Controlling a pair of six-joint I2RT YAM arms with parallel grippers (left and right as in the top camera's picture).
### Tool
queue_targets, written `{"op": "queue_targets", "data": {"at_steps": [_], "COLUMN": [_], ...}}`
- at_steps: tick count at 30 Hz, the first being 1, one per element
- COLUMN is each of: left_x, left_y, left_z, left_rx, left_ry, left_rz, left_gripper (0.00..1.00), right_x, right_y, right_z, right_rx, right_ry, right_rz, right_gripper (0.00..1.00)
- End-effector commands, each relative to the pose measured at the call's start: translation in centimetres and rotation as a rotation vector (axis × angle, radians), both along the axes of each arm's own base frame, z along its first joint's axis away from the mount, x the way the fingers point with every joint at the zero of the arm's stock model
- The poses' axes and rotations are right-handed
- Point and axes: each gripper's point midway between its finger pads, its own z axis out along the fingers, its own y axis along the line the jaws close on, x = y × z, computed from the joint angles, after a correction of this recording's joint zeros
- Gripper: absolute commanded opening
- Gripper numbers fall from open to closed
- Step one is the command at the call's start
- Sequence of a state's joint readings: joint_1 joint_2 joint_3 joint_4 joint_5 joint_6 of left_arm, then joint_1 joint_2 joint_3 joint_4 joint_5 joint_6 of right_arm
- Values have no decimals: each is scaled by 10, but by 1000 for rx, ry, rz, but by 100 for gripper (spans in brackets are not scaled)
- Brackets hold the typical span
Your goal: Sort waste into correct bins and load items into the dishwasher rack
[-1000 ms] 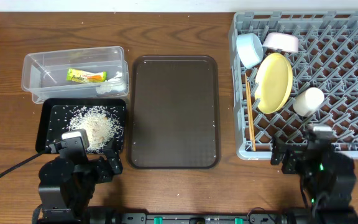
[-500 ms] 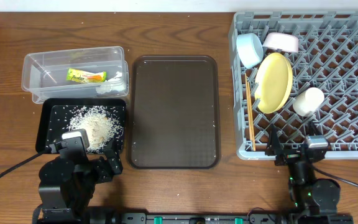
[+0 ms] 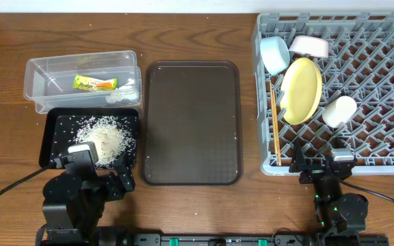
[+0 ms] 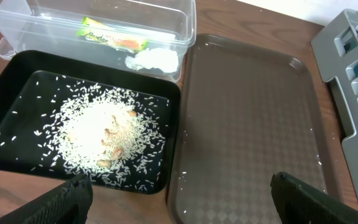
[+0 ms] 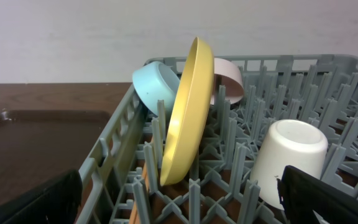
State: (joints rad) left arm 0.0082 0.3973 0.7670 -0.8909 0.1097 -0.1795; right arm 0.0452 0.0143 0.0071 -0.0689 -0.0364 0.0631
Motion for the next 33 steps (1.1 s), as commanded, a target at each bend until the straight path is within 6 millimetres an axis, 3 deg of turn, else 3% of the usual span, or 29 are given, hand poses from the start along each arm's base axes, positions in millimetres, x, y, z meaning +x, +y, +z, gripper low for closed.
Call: {"op": "queue_targets", "data": {"at_steps": [1, 26, 33], "left_x": [0, 0, -7], "left_y": [-3, -3, 2], "left_z": [-1, -1, -24], "left_rx": [-7, -7, 15], "left_ry": [2, 2, -9], "left_rz": [-12, -12, 6], "left_gripper": [94, 94, 94], "right_x": [0, 0, 0], "right_y": [0, 0, 0], "right_z": [0, 0, 0], "right_rx": [-13, -13, -13], "right_ry": [-4, -3, -3], "right_rz": [-1, -1, -1], "right_gripper": [99, 99, 99]}}
